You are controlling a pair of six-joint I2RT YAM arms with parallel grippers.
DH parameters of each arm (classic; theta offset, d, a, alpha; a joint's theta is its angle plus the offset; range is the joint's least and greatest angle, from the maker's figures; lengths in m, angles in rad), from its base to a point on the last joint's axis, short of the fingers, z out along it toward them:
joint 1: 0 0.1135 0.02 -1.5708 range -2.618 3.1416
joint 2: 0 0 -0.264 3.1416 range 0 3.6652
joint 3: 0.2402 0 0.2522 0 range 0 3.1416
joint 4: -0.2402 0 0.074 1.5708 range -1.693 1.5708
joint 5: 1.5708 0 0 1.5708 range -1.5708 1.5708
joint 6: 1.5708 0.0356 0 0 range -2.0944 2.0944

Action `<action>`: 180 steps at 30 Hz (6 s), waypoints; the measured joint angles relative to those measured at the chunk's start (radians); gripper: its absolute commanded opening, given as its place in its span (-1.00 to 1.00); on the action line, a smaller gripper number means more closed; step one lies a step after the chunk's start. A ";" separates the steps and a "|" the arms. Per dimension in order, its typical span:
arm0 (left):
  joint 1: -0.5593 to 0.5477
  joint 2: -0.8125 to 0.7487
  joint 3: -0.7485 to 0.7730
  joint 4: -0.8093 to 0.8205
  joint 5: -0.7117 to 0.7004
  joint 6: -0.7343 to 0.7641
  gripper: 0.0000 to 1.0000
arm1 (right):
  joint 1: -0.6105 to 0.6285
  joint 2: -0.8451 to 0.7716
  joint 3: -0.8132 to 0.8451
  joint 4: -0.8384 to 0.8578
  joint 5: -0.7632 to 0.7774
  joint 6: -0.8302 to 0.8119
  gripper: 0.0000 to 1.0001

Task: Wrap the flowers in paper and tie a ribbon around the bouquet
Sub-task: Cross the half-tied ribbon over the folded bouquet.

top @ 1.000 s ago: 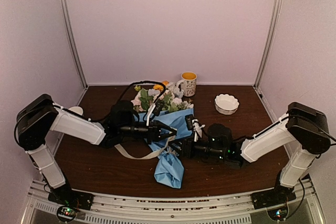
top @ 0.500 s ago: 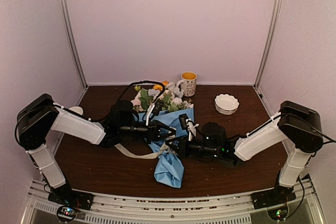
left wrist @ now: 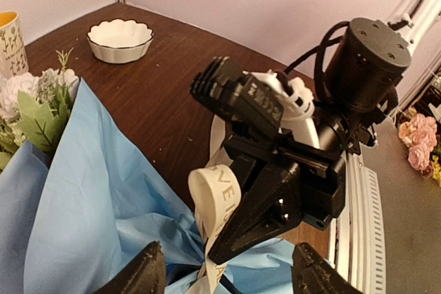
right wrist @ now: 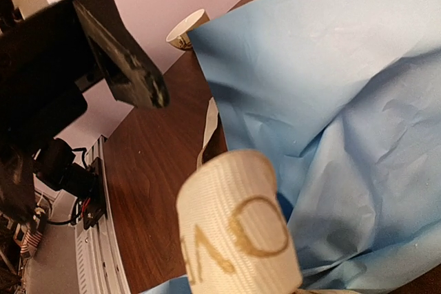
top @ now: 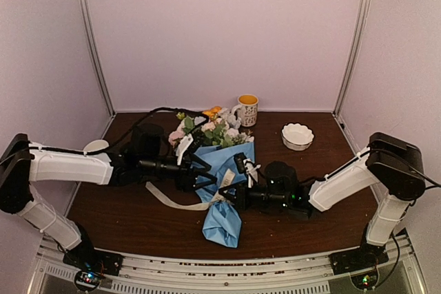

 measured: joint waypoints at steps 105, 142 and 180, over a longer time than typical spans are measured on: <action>-0.082 0.105 -0.154 0.351 -0.009 0.006 -1.00 | -0.007 -0.258 0.880 -1.211 0.273 -0.026 -1.00; -0.094 0.076 -0.259 0.497 -0.043 -0.051 -1.00 | -0.051 -0.165 0.500 -0.983 -0.238 -0.142 -0.04; -0.088 -0.010 -0.243 0.346 -0.094 -0.068 0.36 | -0.068 -0.090 0.417 -0.849 -0.339 -0.147 -1.00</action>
